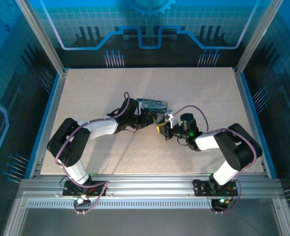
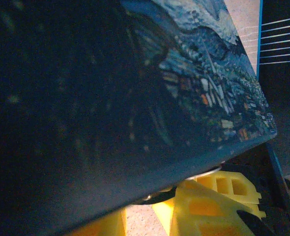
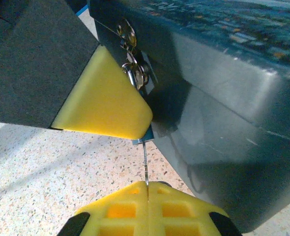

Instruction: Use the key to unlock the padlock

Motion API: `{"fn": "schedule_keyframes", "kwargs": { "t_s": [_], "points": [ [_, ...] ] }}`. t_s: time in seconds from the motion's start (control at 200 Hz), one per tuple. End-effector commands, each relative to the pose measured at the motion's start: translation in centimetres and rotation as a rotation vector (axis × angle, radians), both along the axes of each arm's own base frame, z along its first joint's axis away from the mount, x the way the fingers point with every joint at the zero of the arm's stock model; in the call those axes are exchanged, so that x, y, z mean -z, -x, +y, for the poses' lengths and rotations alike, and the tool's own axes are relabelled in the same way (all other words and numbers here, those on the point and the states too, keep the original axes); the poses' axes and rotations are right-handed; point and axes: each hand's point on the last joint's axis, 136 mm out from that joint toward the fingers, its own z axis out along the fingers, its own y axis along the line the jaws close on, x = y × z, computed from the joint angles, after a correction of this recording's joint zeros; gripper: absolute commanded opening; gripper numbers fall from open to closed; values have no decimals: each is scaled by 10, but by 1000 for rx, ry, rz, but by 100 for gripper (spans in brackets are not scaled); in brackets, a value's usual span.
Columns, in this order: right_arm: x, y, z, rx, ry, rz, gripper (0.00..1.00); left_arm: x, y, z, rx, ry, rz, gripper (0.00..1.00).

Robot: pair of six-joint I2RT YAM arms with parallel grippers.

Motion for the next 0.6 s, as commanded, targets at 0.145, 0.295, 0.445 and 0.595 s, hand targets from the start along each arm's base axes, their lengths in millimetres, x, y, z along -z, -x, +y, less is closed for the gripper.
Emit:
{"fn": "schedule_keyframes", "kwargs": {
  "t_s": [0.145, 0.295, 0.445, 0.595],
  "points": [
    [-21, -10, -1, 19, -49, -75, 0, -10, 15, -8, 50, 32, 7, 11],
    [-19, -7, -1, 15, -47, -67, 0, -9, 13, -6, 41, 28, 7, 11],
    [-18, -4, -2, 14, -50, -64, 0, -8, 13, -6, 37, 24, 10, 11],
    [-20, -2, -1, 3, -59, -67, 0, -6, 13, -5, 32, 20, 17, 11]
  ]
}}
